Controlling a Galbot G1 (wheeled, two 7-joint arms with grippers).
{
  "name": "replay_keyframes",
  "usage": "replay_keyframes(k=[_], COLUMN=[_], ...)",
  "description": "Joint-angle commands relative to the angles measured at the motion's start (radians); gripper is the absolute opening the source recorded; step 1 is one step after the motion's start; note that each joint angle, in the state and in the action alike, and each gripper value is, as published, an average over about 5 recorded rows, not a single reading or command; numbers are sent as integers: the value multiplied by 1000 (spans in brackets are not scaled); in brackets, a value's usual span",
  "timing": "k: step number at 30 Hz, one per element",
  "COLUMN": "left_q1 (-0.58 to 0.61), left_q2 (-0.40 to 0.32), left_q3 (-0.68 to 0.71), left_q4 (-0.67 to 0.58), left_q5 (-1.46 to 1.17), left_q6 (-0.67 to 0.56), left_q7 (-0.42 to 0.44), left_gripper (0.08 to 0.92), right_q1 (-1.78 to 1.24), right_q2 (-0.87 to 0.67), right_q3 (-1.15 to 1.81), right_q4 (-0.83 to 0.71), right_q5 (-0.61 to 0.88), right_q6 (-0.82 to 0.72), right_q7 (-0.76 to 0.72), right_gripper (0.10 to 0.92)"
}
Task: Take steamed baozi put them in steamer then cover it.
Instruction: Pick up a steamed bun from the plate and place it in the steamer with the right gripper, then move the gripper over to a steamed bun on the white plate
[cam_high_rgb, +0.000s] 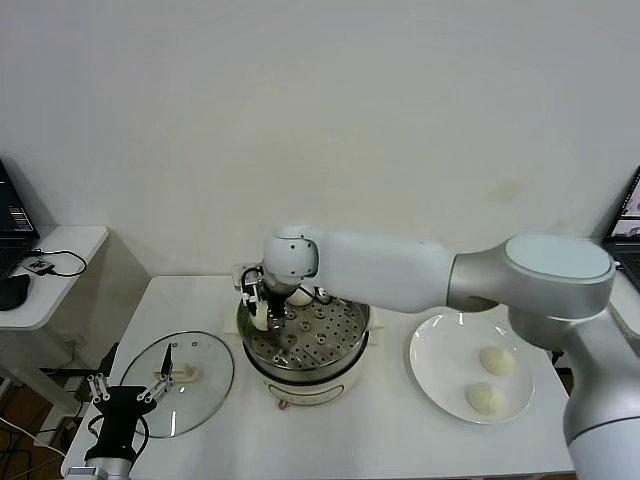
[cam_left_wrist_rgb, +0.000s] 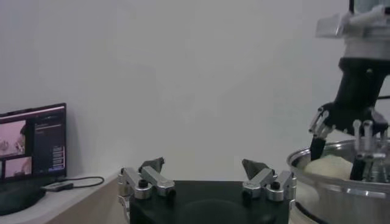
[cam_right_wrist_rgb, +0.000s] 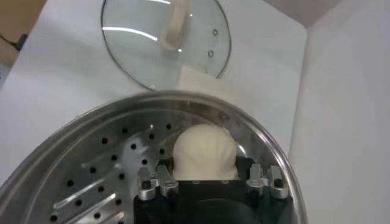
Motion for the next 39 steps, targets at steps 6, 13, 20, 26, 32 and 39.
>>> replay_keyframes(k=[6, 13, 20, 26, 32, 39], left_q1=[1, 8, 14, 14, 18, 13], left_q2=[-3, -8, -5, 3, 14, 17], left_q3=[3, 3, -1, 0, 5, 11], left_q4=[3, -4, -12, -14, -11, -1], left_q5=[1, 2, 2, 2, 3, 6], left_q6=[-1, -1, 0, 2, 4, 5], left_q7=[0, 0, 0, 0, 0, -1], left_gripper=[823, 823, 823, 823, 823, 823], right_q1=[-18, 21, 175, 257, 258, 113], right_q2=[36, -39, -254, -535, -866, -1094], right_q3=[0, 0, -2, 32, 25, 64], right_q4=[-26, 32, 203, 371, 514, 584], right_q5=[-18, -24, -20, -42, -174, -337], right_q6=[-20, -41, 8, 113, 275, 364], right_q7=[6, -20, -129, -240, -361, -386], right_gripper=[644, 793, 822, 823, 823, 823])
